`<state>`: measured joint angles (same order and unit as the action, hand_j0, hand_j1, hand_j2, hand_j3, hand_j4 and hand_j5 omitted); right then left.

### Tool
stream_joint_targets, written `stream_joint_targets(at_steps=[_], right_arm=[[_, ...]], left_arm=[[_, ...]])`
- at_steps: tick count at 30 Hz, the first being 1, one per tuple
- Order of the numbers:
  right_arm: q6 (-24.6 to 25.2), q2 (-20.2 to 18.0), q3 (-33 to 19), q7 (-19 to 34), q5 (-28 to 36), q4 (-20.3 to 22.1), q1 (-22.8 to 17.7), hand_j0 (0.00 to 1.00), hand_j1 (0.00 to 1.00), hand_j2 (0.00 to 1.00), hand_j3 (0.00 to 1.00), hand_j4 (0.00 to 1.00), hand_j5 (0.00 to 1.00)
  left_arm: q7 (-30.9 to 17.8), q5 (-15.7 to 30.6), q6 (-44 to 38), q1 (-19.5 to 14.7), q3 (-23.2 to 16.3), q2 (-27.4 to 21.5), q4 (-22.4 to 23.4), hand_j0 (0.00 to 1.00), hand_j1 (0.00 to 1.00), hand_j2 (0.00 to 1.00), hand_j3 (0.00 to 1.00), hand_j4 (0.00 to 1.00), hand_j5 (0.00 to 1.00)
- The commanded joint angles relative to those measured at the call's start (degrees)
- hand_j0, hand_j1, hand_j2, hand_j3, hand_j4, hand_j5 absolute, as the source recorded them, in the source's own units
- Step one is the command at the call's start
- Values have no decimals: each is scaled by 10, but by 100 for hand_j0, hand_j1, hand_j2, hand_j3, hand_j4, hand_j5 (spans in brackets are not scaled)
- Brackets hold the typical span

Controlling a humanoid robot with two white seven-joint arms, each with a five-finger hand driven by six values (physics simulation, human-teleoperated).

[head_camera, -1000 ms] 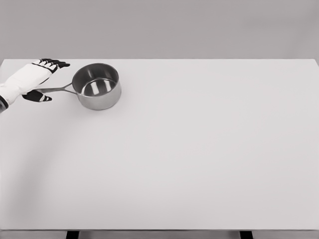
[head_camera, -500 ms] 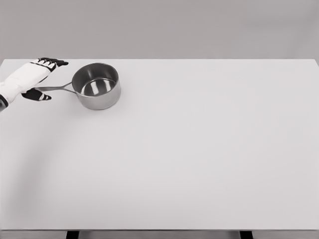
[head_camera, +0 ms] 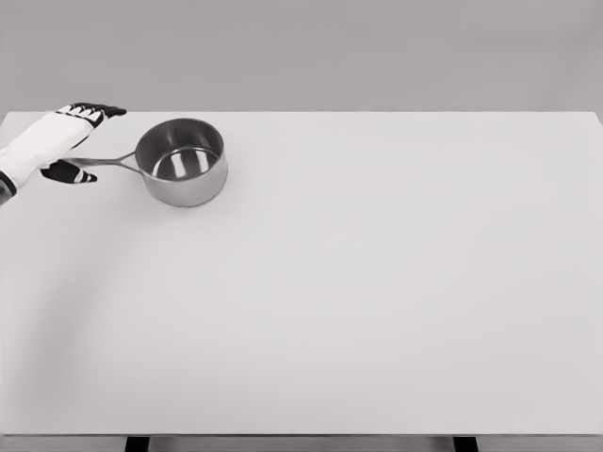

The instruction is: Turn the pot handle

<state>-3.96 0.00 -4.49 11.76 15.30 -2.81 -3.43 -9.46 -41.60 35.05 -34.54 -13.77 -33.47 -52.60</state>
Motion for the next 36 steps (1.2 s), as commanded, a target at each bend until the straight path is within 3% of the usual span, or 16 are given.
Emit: stream_joint_targets(at_steps=[1, 20, 36], right_arm=[[0, 0, 0, 0, 0, 0, 0, 100, 100, 100, 100, 100, 100], [0, 0, 0, 0, 0, 0, 0, 100, 100, 100, 100, 100, 100], [0, 0, 0, 0, 0, 0, 0, 100, 100, 100, 100, 100, 100]], left_arm=[[1, 4, -1, 0, 1, 1, 1, 100, 100, 100, 100, 100, 100], [1, 5, -1, -33, 1, 10, 67, 100, 100, 100, 100, 100, 100], [1, 11, -1, -38, 1, 9, 69, 100, 100, 100, 100, 100, 100]])
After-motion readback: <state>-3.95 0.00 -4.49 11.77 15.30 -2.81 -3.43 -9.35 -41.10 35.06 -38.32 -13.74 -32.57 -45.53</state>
